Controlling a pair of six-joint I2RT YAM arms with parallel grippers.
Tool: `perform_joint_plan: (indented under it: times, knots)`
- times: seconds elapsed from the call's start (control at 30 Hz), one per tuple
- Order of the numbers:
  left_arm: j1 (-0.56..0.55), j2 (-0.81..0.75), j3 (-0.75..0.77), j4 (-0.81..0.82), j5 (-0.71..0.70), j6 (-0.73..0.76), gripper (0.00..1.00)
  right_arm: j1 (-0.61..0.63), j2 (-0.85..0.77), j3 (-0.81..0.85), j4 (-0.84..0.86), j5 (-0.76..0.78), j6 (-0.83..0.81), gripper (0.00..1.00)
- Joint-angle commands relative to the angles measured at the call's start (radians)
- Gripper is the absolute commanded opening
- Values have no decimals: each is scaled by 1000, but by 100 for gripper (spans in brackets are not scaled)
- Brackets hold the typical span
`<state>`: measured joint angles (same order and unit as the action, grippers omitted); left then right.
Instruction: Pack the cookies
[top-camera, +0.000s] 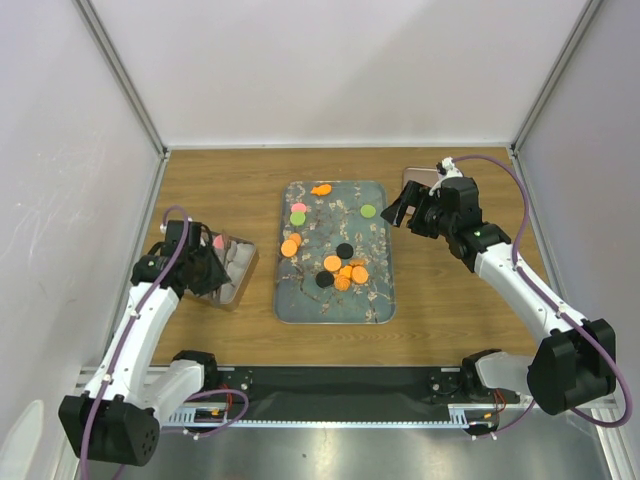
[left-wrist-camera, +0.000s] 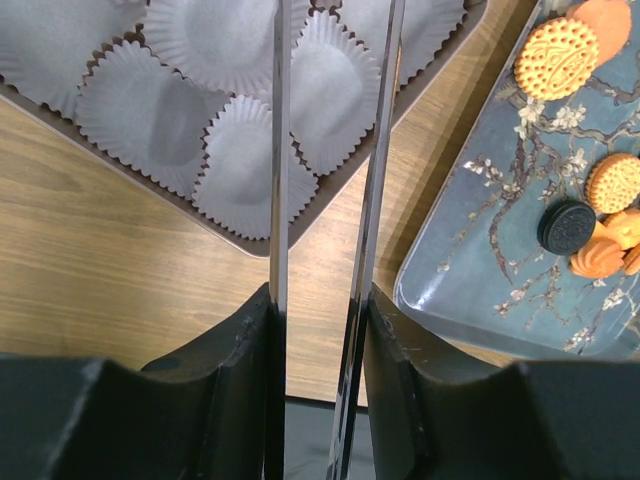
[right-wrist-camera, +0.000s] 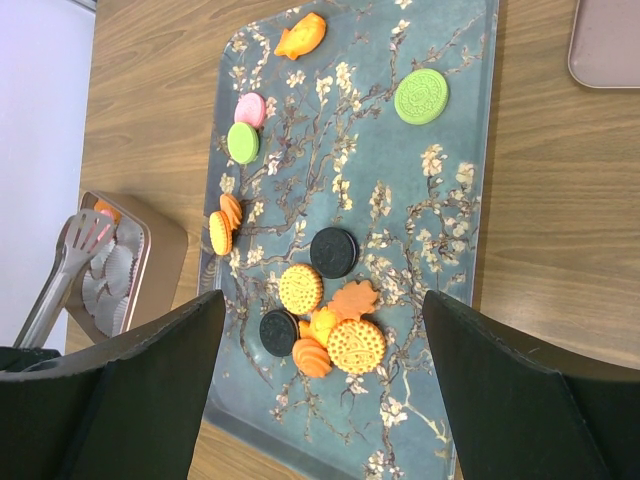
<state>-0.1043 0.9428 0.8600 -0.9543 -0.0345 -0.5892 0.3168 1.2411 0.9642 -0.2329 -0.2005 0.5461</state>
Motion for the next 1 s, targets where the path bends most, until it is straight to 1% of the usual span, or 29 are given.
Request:
perform_joint_plan:
  times: [0.0, 0.37, 0.43, 0.67, 0.87, 0.97]
  knots:
    - [28, -4, -9, 48, 22, 31, 41, 1, -6, 8, 40, -14, 0, 87]
    - [45, 13, -29, 86, 27, 57, 45, 2, -8, 10, 40, -16, -2, 87]
    - [46, 14, -29, 91, 25, 60, 49, 4, -8, 10, 40, -16, 2, 87]
    - [48, 21, -10, 88, 16, 78, 50, 4, -9, 10, 37, -14, -2, 87]
    - [46, -32, 53, 39, 12, 104, 49, 4, -8, 10, 38, -14, -2, 87]
    - [25, -50, 106, 23, 2, 111, 49, 5, -6, 11, 37, -13, -2, 87]
